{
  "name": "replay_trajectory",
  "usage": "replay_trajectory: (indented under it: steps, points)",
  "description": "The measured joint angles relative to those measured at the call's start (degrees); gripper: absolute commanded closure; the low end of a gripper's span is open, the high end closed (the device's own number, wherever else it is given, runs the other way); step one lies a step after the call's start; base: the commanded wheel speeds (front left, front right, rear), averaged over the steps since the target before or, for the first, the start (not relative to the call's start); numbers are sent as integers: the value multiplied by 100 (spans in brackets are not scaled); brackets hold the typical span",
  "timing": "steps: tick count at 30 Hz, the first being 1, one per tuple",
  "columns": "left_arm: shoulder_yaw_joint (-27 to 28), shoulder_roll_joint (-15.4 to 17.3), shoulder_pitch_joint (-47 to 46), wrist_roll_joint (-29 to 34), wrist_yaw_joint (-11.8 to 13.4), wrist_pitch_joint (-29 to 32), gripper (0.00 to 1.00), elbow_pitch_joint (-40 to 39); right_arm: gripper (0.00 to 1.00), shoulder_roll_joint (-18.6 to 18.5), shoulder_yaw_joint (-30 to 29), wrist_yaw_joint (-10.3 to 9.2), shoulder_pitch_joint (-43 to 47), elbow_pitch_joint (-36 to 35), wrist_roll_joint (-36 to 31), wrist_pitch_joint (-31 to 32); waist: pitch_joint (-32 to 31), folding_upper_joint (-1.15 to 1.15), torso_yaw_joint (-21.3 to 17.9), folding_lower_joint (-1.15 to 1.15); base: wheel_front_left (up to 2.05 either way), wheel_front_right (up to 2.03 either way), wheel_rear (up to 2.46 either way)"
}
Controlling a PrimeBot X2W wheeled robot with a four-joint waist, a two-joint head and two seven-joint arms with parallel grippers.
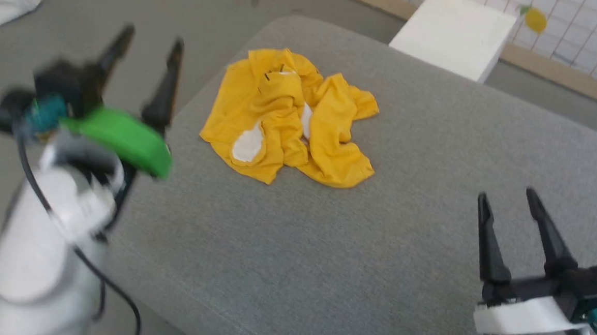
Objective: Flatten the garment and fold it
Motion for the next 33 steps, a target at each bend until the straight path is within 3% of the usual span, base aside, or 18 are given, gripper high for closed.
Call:
replay_trajectory:
  steps: [4,5,8,17,30,31,32,33]
  points:
    - [-289,330,-865,-563,-5,422,0,623,0,1,154,0,-302,-281,-156,42,307,0,-153,0,0,0,0]
    - [-658,514,-1326,-890,-22,787,0,1047,0,4,253,0,-481,-457,-211,93,544,0,-296,0,0,0,0]
    - [-929,646,-1701,-1169,-30,1190,0,1455,0,2,301,0,-631,-620,-276,172,804,0,-443,0,0,0,0]
    - [-823,739,-2327,-1900,98,2610,0,2562,0,4,334,0,-992,-868,-355,259,1568,0,-1038,1,0,0,0]
    - [-695,1003,-2365,-1976,1043,3980,0,2791,0,2,324,0,-1184,-850,-240,149,2390,0,-1935,1,0,0,0]
    - [-691,1009,-2335,-1985,1071,4000,28,2753,0,3,323,0,-1200,-844,-240,137,2442,0,-1993,1,0,0,0]
    - [-691,1022,-2312,-1986,1074,4005,100,2715,0,3,320,0,-1216,-836,-237,115,2481,0,-2038,1,0,0,0]
    - [-694,1058,-2284,-1982,1081,4007,100,2671,0,3,316,0,-1240,-825,-231,107,2525,0,-2089,1,0,0,0]
